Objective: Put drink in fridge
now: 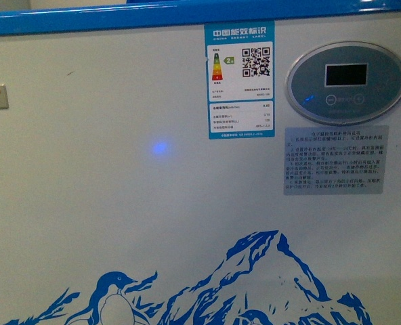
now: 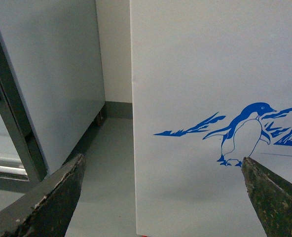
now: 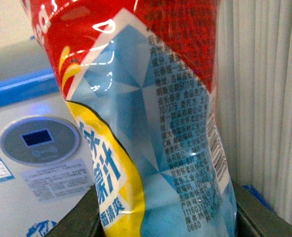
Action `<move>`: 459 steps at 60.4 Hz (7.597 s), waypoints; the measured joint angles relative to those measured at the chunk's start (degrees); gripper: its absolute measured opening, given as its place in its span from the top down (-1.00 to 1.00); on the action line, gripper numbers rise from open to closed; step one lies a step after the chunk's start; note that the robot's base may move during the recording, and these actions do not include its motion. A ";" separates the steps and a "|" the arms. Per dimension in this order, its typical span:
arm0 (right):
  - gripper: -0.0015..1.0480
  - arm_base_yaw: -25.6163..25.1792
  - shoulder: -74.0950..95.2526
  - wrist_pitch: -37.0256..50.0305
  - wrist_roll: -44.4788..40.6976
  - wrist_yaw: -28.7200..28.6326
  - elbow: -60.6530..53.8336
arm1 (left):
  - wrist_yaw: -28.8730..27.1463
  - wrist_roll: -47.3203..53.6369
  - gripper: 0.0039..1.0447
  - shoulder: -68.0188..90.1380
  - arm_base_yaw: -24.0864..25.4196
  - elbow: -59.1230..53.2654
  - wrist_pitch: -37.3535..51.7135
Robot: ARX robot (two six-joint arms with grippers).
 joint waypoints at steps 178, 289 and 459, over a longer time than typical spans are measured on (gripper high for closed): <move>0.18 -2.78 -2.93 5.79 -2.05 1.42 -6.40 | 18.01 -13.40 -0.85 12.68 4.90 4.35 -5.27; 0.18 -2.73 -2.93 5.79 -2.05 1.42 -6.43 | 36.04 69.26 -0.85 120.63 -13.44 85.29 7.41; 0.19 17.05 111.16 -16.20 -73.42 -7.69 76.83 | 0.02 0.04 0.96 11.96 -0.20 -0.02 12.24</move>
